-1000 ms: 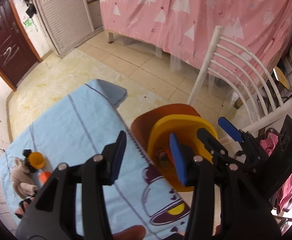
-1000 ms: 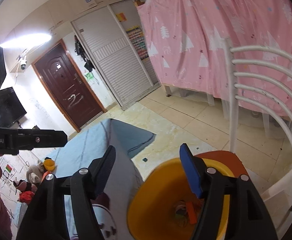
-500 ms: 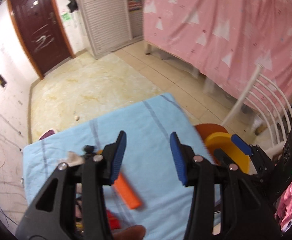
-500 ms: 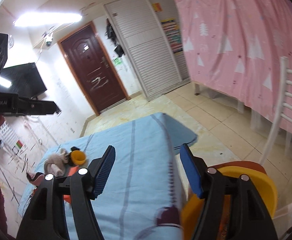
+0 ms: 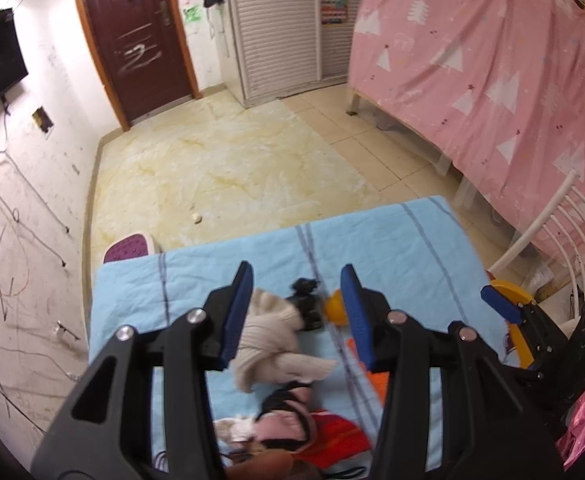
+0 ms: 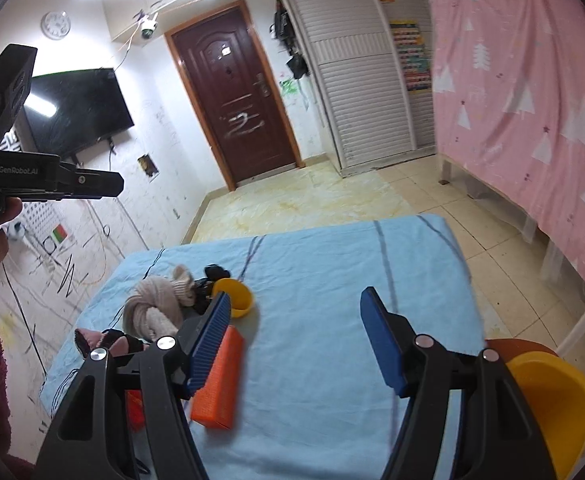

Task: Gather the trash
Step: 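Move both open tools back over the bed, then grasp the cream yarn ball with the left tool while the right tool grasps the yellow funnel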

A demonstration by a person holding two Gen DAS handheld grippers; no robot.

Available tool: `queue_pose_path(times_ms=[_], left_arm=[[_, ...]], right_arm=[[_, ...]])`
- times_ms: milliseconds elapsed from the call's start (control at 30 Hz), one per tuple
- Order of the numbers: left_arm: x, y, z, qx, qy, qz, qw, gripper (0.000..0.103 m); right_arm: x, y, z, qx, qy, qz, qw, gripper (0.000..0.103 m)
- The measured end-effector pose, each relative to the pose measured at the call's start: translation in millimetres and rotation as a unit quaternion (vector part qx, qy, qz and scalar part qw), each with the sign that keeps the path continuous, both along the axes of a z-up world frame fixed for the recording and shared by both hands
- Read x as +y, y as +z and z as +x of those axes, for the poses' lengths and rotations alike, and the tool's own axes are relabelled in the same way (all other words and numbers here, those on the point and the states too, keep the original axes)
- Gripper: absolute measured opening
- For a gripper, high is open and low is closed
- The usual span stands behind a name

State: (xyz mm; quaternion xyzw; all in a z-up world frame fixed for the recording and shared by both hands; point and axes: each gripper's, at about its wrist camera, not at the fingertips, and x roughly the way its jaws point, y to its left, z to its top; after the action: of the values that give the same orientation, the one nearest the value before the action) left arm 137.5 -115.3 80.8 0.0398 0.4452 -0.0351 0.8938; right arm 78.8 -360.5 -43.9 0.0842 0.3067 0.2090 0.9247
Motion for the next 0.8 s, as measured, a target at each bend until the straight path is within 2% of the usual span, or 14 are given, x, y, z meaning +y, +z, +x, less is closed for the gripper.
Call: queue_pose_path(times_ms=[167, 433, 700, 767, 800], left_arm=[[24, -15, 5, 0.015, 0.01, -0.007, 0.9998, 0.043], [48, -66, 19, 0.071, 0.018, -0.035, 0.9967, 0.043], [66, -97, 26, 0.102, 0.018, -0.063, 0.9926, 0.043], [70, -101, 25, 0.102, 0.017, -0.072, 0.992, 0.055], [72, -102, 25, 0.102, 0.017, -0.075, 0.9918, 0.056]], right_arm=[[25, -2, 13, 0.008, 0.019, -0.015, 1.0, 0.061], [65, -13, 30, 0.027, 0.05, -0.047, 0.997, 0.061], [99, -24, 43, 0.041, 0.069, -0.08, 0.994, 0.061], [106, -29, 47, 0.047, 0.073, -0.086, 0.992, 0.061], [107, -30, 50, 0.05, 0.074, -0.089, 0.992, 0.061]])
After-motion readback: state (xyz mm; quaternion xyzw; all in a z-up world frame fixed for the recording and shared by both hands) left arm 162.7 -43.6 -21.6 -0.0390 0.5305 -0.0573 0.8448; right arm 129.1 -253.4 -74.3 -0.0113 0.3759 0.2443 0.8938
